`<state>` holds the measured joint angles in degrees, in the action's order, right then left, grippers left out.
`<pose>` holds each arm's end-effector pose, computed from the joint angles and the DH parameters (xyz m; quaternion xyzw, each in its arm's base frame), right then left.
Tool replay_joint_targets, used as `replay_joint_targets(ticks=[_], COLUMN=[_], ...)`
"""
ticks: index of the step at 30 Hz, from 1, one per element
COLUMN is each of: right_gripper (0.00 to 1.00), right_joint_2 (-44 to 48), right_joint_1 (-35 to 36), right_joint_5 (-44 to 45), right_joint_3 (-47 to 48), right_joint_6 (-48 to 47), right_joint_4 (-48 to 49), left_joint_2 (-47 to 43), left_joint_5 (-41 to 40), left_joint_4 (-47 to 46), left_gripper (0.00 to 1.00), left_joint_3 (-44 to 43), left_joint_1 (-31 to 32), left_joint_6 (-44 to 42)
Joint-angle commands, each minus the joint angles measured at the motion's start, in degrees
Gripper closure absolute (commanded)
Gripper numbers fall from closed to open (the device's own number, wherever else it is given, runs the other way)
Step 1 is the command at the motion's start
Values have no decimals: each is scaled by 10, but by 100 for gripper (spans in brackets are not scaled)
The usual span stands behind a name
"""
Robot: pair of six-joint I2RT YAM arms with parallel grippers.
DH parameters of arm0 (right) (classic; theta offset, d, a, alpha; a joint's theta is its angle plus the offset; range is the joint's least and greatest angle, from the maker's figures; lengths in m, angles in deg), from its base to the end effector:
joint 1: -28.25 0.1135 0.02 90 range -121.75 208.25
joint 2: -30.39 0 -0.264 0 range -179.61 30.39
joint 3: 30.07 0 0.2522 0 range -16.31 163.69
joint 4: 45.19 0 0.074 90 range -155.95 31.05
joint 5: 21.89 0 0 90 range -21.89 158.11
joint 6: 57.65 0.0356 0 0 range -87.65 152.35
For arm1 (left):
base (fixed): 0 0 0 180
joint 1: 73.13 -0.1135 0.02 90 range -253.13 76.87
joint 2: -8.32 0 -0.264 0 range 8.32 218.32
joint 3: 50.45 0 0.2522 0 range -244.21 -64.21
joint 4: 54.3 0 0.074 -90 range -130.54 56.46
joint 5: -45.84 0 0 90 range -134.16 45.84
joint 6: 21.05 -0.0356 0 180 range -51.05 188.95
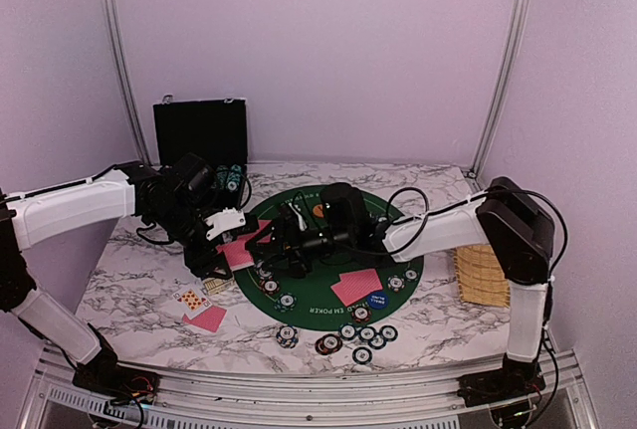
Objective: Distribute texas hold em gaming equipment
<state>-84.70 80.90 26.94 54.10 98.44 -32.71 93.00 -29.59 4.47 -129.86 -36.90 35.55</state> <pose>0.2507 0.3671 0.1911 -0.1153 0.7783 0.6163 0.0334 0.2320 -0.1811 0.2557 0.5752 0.7773 -0.1290 0.2197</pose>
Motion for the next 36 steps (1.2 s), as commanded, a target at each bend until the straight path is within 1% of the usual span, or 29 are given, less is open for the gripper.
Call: replay_joint_targets(ticks=[1, 19, 29, 33, 36], right_gripper=[10, 15, 18, 20, 23], right_joint_2=[-23, -115, -169, -172, -172], right_joint_1=[7, 21, 31, 30, 26], right_joint_5=[-15, -29, -41, -45, -45], right_joint_3=[38, 130, 198, 198, 189], right_joint_6=[25, 74, 92, 88, 89], right_joint_4=[49, 94, 84, 73, 72], left_joint_2=[-9, -3, -7, -8, -8], left_joint_5=[13, 18, 20, 19, 20], left_joint_4=[10, 16, 17, 17, 17], left_gripper=[100, 100, 100, 100, 100], left_joint_3=[-21, -36, -34, -33, -33], left_joint_1=[1, 1, 1, 1, 1], left_joint_6=[4, 3, 2, -1, -1])
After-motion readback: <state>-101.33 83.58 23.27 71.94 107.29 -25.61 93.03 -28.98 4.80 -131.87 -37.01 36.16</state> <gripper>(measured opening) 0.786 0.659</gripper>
